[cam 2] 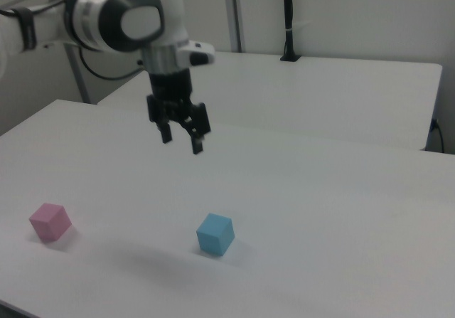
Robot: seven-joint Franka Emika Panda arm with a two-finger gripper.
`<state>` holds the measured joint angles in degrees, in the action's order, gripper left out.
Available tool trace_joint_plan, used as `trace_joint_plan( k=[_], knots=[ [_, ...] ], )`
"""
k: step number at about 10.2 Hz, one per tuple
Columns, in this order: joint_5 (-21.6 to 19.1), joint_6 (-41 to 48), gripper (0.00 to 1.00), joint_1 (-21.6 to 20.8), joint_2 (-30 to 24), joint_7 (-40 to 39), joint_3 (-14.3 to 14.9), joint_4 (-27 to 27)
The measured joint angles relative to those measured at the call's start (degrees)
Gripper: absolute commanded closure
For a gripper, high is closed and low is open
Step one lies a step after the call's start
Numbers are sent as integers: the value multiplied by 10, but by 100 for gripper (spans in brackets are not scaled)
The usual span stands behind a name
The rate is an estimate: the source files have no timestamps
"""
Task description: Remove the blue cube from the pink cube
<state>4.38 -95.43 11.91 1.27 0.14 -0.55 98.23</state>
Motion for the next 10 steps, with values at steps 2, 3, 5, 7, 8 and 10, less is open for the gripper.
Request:
trace_joint_plan(
  k=[2, 3, 5, 7, 8, 10],
  knots=[
    [0, 82, 0, -25, -23, 6, 0, -58],
    [0, 86, 0, -37, -30, 6, 1, -70],
    [0, 87, 0, -79, -37, -9, 19, -73],
    [0, 87, 0, -90, -37, -10, 22, -73],
    [0, 82, 0, -90, -36, -10, 24, -73],
    [0, 35, 0, -90, -30, -10, 25, -72]
  ],
)
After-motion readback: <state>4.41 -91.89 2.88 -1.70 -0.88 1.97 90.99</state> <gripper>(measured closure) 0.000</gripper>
